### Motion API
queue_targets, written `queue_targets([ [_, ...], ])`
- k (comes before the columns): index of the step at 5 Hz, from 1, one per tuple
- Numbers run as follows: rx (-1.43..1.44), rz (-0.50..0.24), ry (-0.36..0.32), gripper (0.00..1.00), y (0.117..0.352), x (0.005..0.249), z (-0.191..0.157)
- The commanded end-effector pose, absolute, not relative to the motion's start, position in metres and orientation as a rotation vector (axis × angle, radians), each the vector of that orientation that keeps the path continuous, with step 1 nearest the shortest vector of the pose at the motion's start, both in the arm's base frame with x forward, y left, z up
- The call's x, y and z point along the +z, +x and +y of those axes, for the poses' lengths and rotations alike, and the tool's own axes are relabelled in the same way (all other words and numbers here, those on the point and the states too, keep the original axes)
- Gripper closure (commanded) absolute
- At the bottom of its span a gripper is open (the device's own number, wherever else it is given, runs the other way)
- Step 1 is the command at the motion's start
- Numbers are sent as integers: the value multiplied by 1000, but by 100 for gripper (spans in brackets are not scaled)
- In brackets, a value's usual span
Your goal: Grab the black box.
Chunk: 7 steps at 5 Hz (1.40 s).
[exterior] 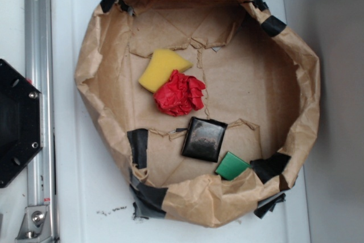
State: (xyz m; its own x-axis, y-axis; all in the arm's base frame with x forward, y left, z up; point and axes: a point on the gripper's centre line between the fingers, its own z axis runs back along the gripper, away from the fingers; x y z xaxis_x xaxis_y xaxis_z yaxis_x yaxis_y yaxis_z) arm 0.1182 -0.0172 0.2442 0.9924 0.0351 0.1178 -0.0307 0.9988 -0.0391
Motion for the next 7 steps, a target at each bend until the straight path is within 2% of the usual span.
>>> queue_targets([
  [1,33,-119,-37,0,118,244,-17],
  [2,7,-197,-69,0,161,249,-24],
  [3,-25,-248,-36,0,197,245,-20],
  [4,-56,-245,26,0,226,220,-9],
  [5,-115,-198,54,0,240,177,9],
  [6,-128,-178,5,0,238,148,31],
  [7,-205,-171,-35,0,238,124,19],
])
